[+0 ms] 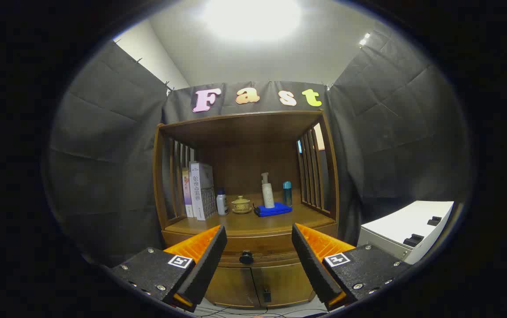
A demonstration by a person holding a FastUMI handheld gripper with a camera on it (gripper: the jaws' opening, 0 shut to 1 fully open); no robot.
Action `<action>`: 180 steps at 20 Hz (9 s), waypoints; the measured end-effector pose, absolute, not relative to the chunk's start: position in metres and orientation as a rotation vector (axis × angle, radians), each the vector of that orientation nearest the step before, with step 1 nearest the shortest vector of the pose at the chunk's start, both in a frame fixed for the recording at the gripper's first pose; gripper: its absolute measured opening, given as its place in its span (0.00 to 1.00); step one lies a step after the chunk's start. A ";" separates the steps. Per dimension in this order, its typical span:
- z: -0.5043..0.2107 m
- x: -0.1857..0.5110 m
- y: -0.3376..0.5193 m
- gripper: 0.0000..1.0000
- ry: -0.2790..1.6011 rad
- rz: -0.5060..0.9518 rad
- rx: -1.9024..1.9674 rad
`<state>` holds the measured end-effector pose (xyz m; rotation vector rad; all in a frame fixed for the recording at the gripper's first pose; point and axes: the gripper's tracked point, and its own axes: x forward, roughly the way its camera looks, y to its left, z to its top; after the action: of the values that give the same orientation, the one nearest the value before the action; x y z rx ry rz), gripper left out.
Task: Pull open the drawer, take out the items inside it, and place them on the countertop above the cabinet.
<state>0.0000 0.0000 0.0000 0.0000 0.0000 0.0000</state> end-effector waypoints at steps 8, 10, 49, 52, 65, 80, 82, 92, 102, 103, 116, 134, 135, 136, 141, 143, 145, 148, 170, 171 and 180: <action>-0.002 -0.003 0.004 0.93 -0.008 0.007 -0.004; -0.004 -0.003 0.003 0.93 -0.005 0.002 -0.005; -0.079 0.128 0.041 0.93 0.079 0.091 -0.005; -0.105 0.143 0.041 0.93 0.099 0.079 -0.035; -0.192 0.181 0.028 0.81 0.238 0.075 -0.071; -0.211 0.169 0.024 0.35 0.375 0.068 0.001; -0.210 0.158 0.024 0.35 0.374 0.077 -0.003; -0.202 0.097 0.018 0.35 0.369 0.087 -0.020; -0.201 0.044 0.015 0.33 0.355 0.106 -0.059; -0.204 0.039 0.014 0.33 0.362 0.107 -0.055; -0.202 0.007 0.025 0.60 0.355 0.182 -0.088; -0.100 0.059 0.028 0.95 0.186 0.169 -0.134; -0.101 0.068 0.028 0.95 0.207 0.163 -0.127; -0.101 0.076 0.028 0.95 0.219 0.159 -0.115; -0.123 0.108 0.028 0.95 0.396 0.140 -0.020; -0.136 0.117 0.030 0.95 0.483 0.152 0.000; -0.146 0.123 0.027 0.95 0.559 0.147 0.003; -0.159 0.130 0.026 0.95 0.645 0.133 0.020; -0.204 0.143 0.010 0.24 0.841 0.061 -0.021; -0.204 0.143 0.009 0.24 0.832 0.061 -0.029; -0.164 0.146 0.014 0.23 0.700 0.096 -0.062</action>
<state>0.1463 0.0141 -0.1636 -0.0624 0.7000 0.0959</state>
